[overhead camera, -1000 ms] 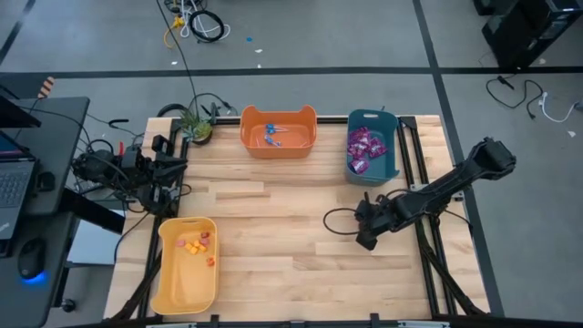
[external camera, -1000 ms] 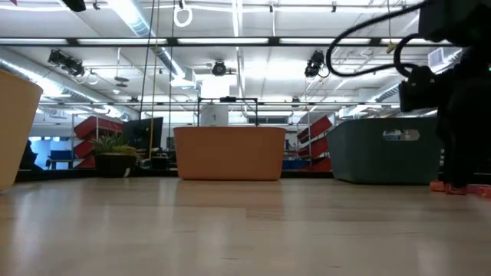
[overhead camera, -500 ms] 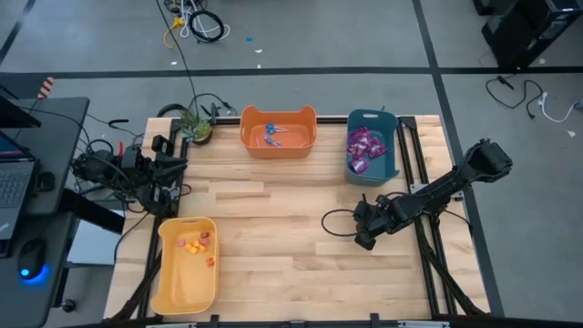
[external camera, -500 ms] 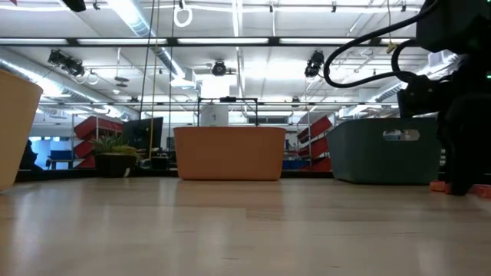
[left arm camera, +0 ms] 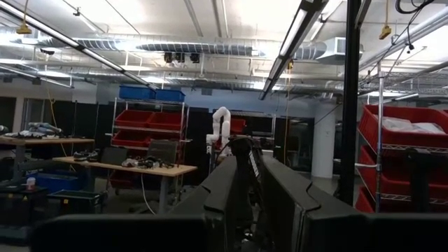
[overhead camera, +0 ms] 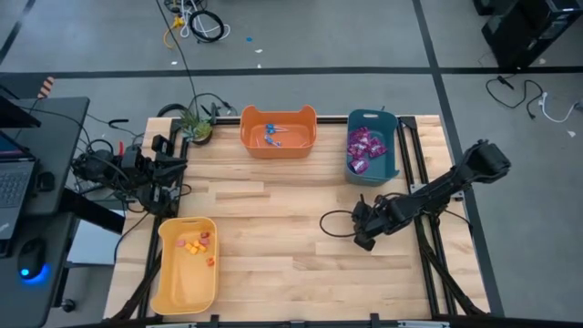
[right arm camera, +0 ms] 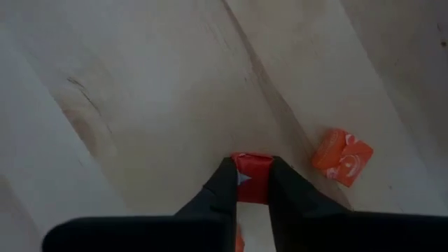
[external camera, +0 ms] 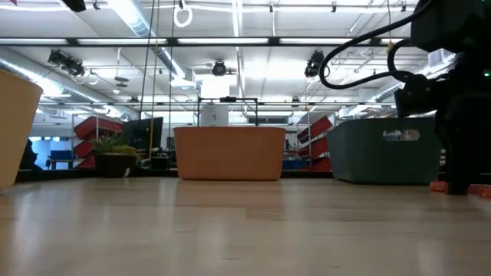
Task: Sort candy
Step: Put the red candy into the yellow bin
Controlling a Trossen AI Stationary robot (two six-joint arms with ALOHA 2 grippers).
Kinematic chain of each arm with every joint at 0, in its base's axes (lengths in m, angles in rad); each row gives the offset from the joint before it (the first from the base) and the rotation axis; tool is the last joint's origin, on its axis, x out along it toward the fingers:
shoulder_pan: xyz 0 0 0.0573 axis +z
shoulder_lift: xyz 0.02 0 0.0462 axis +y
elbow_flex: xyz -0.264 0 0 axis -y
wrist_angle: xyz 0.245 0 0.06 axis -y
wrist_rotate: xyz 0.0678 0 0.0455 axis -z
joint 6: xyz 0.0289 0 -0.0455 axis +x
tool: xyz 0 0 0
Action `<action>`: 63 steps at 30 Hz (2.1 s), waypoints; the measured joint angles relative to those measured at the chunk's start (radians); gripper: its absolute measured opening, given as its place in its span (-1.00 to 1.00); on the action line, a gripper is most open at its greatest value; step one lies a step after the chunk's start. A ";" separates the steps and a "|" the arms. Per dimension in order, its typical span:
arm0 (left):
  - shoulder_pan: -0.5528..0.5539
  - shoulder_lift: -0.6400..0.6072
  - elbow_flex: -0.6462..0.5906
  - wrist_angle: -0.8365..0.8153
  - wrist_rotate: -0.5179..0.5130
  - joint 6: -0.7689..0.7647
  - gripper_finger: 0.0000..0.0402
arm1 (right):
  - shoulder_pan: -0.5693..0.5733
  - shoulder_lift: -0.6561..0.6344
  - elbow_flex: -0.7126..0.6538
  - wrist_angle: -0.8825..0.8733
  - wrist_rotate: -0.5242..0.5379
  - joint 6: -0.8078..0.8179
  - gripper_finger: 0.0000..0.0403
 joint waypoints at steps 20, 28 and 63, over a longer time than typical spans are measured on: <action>0.000 0.000 0.000 0.001 0.000 0.000 -0.67 | -0.011 -0.001 0.094 0.503 0.213 -0.232 -0.79; 0.000 0.000 0.000 0.006 0.000 0.000 -0.67 | -0.072 -0.001 0.094 0.900 0.256 -0.485 -0.79; 0.000 0.000 0.000 0.016 0.000 0.000 -0.67 | -0.214 0.472 0.665 1.194 0.022 -0.934 -0.81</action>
